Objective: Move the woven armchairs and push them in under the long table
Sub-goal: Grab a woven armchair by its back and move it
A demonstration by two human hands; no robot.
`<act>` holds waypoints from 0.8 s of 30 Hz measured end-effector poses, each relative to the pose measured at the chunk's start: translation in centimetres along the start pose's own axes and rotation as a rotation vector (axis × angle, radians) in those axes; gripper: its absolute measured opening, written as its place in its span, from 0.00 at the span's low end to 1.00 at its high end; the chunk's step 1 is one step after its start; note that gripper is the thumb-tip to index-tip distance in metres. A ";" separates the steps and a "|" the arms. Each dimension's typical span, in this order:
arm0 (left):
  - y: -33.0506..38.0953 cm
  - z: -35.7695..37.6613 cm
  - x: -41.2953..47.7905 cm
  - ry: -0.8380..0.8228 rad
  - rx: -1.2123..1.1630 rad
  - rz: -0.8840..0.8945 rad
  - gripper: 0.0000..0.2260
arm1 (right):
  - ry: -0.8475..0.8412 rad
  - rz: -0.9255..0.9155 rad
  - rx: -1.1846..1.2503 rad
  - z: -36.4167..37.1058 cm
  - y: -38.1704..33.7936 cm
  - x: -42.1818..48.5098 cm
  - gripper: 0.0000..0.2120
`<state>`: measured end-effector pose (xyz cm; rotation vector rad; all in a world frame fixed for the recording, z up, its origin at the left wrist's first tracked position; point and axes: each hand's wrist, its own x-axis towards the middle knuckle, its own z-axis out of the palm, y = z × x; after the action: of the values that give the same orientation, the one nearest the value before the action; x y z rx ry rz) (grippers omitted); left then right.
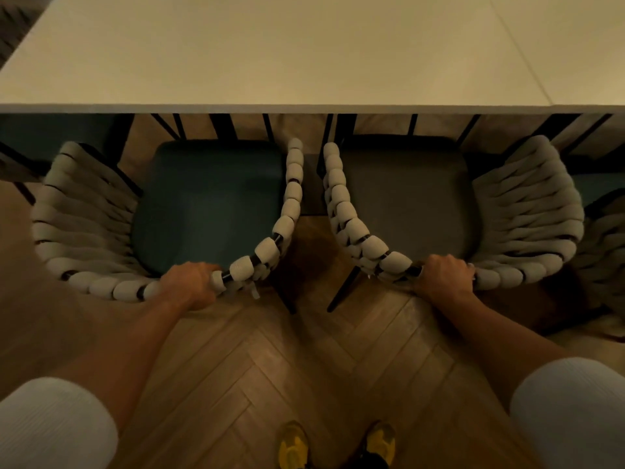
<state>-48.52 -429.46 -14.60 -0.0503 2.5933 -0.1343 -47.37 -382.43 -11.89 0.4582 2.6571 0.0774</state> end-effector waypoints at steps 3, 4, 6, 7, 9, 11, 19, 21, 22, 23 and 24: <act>-0.1 0.5 -0.1 -0.029 -0.018 0.012 0.11 | 0.006 -0.012 -0.018 0.5 0.0 -0.1 0.10; -0.1 0.7 0.0 -0.029 -0.020 0.026 0.12 | -0.002 -0.012 -0.025 0.6 -0.1 -0.2 0.08; -0.3 1.0 0.3 -0.012 -0.009 0.042 0.13 | -0.009 -0.020 -0.030 0.5 -0.2 0.0 0.06; -0.3 1.1 0.4 -0.005 -0.006 0.050 0.13 | -0.016 -0.019 -0.032 0.5 0.0 0.2 0.05; -0.5 1.3 0.7 0.011 -0.036 0.054 0.15 | -0.021 -0.020 -0.043 0.5 0.0 0.4 0.05; -0.5 1.5 0.8 0.029 -0.067 0.043 0.16 | -0.021 -0.023 -0.045 0.2 -0.3 0.8 0.06; -0.3 0.7 1.1 0.004 -0.063 0.042 0.13 | 0.003 0.006 -0.026 -1.6 -0.2 3.3 0.14; 0.1 0.3 0.9 0.000 -0.044 0.031 0.13 | -0.020 0.011 -0.037 -2.1 -0.2 2.9 0.15; 0.2 0.2 0.9 -0.009 -0.045 0.022 0.13 | -0.033 0.012 -0.040 -2.1 -0.1 2.6 0.15; 0.3 0.1 0.9 -0.017 -0.038 0.020 0.14 | -0.043 0.015 -0.045 -1.9 0.1 2.3 0.14; 0.3 0.0 0.8 -0.022 -0.032 0.021 0.14 | -0.053 0.018 -0.053 -1.7 0.2 2.1 0.14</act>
<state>-49.17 -429.22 -15.04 -0.0363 2.5736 -0.0849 -49.77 -381.51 -11.21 0.4602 2.5928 0.1388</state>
